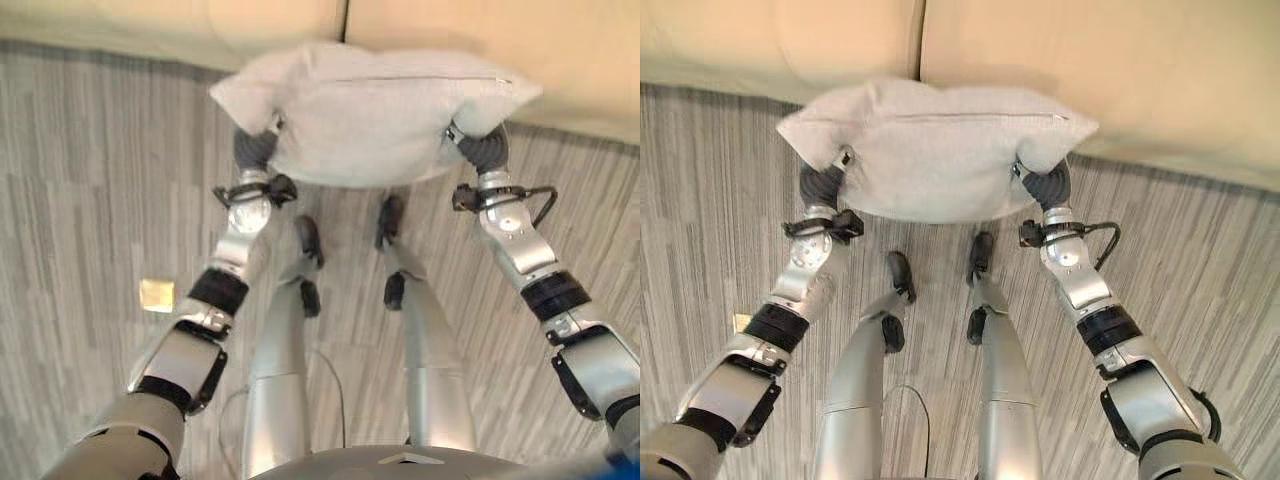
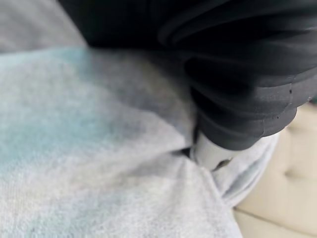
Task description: Pick up all the scattered cushions and arrange them neatly on the sofa.
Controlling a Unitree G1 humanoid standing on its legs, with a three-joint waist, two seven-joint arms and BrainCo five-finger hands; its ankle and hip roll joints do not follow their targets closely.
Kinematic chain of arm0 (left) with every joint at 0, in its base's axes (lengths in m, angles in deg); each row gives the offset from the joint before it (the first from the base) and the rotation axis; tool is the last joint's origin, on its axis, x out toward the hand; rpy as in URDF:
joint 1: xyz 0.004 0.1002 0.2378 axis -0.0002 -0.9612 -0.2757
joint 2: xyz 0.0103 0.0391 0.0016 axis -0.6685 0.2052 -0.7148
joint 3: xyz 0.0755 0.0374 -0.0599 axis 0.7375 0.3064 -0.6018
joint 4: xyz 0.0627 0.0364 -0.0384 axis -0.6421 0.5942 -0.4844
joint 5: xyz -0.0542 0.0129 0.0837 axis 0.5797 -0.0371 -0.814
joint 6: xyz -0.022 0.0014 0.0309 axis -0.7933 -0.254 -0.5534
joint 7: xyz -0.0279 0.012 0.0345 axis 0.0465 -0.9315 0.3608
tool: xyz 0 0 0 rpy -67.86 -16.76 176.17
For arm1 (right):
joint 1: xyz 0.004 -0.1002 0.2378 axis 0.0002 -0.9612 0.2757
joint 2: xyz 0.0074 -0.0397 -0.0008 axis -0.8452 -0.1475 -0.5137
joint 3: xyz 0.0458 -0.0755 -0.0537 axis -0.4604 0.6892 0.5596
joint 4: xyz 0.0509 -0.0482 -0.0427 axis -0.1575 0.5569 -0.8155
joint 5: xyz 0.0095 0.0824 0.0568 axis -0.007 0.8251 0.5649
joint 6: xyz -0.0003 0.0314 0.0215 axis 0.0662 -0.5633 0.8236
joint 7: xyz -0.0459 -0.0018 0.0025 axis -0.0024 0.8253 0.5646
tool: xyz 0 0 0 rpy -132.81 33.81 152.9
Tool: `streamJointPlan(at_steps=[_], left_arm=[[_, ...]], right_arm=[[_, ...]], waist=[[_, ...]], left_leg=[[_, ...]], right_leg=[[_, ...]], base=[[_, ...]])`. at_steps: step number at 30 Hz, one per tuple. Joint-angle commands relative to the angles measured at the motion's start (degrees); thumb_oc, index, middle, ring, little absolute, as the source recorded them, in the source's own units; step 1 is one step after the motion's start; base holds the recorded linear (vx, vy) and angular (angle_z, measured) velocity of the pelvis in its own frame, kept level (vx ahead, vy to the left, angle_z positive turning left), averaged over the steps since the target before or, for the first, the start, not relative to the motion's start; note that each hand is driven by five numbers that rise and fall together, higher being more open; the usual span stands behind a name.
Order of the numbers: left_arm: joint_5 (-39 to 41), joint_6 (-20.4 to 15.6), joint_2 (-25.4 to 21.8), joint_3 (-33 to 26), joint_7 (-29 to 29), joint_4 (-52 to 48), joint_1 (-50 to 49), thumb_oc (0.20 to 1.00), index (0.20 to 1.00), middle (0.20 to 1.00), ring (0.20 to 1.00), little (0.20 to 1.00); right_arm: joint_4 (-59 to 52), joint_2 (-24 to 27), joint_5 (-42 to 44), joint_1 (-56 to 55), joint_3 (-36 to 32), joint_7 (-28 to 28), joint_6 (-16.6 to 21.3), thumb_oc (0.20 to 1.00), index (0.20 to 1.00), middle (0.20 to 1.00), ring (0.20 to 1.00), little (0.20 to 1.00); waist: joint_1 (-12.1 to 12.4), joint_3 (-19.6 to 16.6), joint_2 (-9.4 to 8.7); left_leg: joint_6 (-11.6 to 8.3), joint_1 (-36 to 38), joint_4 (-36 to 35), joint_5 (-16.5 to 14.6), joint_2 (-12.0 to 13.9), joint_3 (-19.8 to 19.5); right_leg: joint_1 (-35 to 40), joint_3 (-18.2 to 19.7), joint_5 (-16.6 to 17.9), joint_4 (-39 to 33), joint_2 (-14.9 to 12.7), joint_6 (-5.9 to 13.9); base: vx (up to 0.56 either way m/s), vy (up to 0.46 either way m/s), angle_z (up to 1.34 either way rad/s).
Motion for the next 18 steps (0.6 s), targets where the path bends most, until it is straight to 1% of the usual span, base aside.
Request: streamJointPlan(at_steps=[1, 4, 7, 8, 12, 13, 14, 15, 16, 17, 18], left_arm=[[-6.3, -2.54, 2.68, 3.51, -6.03, -0.96, 6.54, 0.2, 0.2, 0.2, 0.2, 0.2], [-6.55, -2.61, 3.38, 2.86, -7.83, -3.92, -0.12, 0.2, 0.2, 0.2, 0.2, 0.2], [-5.16, -2.96, 3.98, 1.91, -9.86, -6.78, -6.95, 0.2, 0.2, 0.2, 0.2, 0.2], [-5.19, -2.88, 3.72, 1.66, -11.49, -8.87, -10.7, 0.2, 0.2, 0.2, 0.2, 0.2], [-6.44, -2.3, 1.12, 0.72, -14.16, -11.28, -16.7, 0.2, 0.2, 0.2, 0.2, 0.2], [-6.87, -2.24, 0.32, 0.43, -14.7, -12.18, -18.19, 0.2, 0.2, 0.2, 0.2, 0.2], [-6.87, -2.24, 0.32, 0.43, -14.7, -12.18, -18.19, 0.2, 0.2, 0.2, 0.2, 0.2], [-7.06, -2.27, -0.49, -0.34, -15.2, -12.98, -19.59, 0.2, 0.2, 0.2, 0.2, 0.2], [-7.11, -2.09, -1.92, -1.83, -16.39, -13.68, -22.36, 0.2, 0.2, 0.2, 0.2, 0.2], [-7.07, -1.87, -2.49, -2.59, -16.86, -14.29, -23.6, 0.2, 0.2, 0.2, 0.2, 0.2], [-7.07, -1.85, -2.51, -2.6, -16.86, -14.32, -23.62, 0.2, 0.2, 0.2, 0.2, 0.2]], right_arm=[[-0.87, -4.34, -2.71, 6.87, 3.4, -5.67, 5.39, 0.2, 0.2, 0.2, 0.2, 0.2], [-3.32, -4.42, -3.75, 0.46, 2.38, -7.37, 5.04, 0.2, 0.2, 0.2, 0.2, 0.2], [-5.95, -4.49, -5.02, -6.02, 1.62, -8.91, 4.79, 0.2, 0.2, 0.2, 0.2, 0.2], [-7.92, -3.7, -6.78, -9.52, 1.12, -9.9, 4.66, 0.2, 0.2, 0.2, 0.2, 0.2], [-10.67, -1.93, -8.57, -15.76, -1.26, -11.61, 4.34, 0.2, 0.2, 0.2, 0.2, 0.2], [-11.14, -1.77, -8.49, -16.8, -1.68, -12.06, 4.34, 0.2, 0.2, 0.2, 0.2, 0.2], [-11.14, -1.77, -8.49, -16.8, -1.68, -12.06, 4.34, 0.2, 0.2, 0.2, 0.2, 0.2], [-11.79, -1.75, -8.1, -18.02, -2.56, -12.48, 4.55, 0.2, 0.2, 0.2, 0.2, 0.2], [-12.65, -1.35, -8.01, -19.92, -3.72, -13.45, 4.45, 0.2, 0.2, 0.2, 0.2, 0.2], [-12.86, -1.43, -7.52, -20.87, -4.24, -14.04, 4.41, 0.2, 0.2, 0.2, 0.2, 0.2], [-12.88, -1.44, -7.52, -20.88, -4.25, -14.05, 4.4, 0.2, 0.2, 0.2, 0.2, 0.2]], waist=[[0.02, 3.3, 2.03], [0.36, 2.77, 1.82], [0.71, 2.0, 1.6], [0.82, 1.66, 1.26], [0.75, 0.25, 0.88], [0.85, -0.13, 0.83], [0.86, -0.1, 0.82], [0.8, -0.89, 0.74], [0.83, -2.46, 0.64], [0.8, -3.22, 0.57], [0.8, -3.3, 0.57]], left_leg=[[-7.26, 8.01, -14.61, 9.58, 3.74, -5.31], [-7.41, 15.63, -15.89, 9.36, 3.4, -4.98], [-7.54, 24.28, -18.35, 9.14, 2.94, -4.82], [-7.2, 29.29, -19.82, 10.3, 2.73, -3.98], [-7.48, 39.88, -22.33, 9.79, 2.18, -3.63], [-7.43, 42.11, -22.98, 9.74, 2.13, -3.54], [-7.43, 42.15, -23.0, 9.75, 2.13, -3.54], [-7.46, 44.1, -23.71, 9.69, 2.1, -3.29], [-7.48, 47.68, -25.43, 9.77, 2.02, -2.92], [-7.47, 49.09, -26.04, 9.7, 2.03, -2.8], [-7.46, 49.0, -26.16, 9.88, 2.03, -2.8]], right_leg=[[6.86, 2.16, -5.19, 3.62, -1.17, 7.54], [14.44, 1.19, -5.39, 1.19, -1.3, 7.41], [23.27, 0.16, -5.26, -2.3, -1.29, 7.59], [29.3, -1.1, -3.59, -5.37, -1.29, 7.29], [40.99, -2.51, -3.49, -9.88, -0.94, 7.99], [43.26, -2.69, -3.52, -10.78, -0.68, 8.12], [43.29, -2.69, -3.52, -10.79, -0.68, 8.12], [45.5, -2.96, -3.51, -11.77, -0.43, 8.25], [48.91, -3.14, -3.46, -13.13, 0.11, 8.48], [50.35, -3.2, -3.55, -13.67, 0.23, 8.63], [50.3, -3.22, -3.34, -13.87, 0.27, 8.6]], base=[[0.0, 0.0, 0.0], [0.0, 0.0, 0.0], [0.05, 0.032, 0.05], [0.07, 0.043, 0.01], [0.12, 0.043, 0.07], [0.09, 0.041, 0.1], [0.09, 0.038, 0.05], [0.15, 0.041, 0.06], [0.2, 0.049, 0.06], [0.15, 0.037, 0.06], [0.09, 0.019, 0.02]])
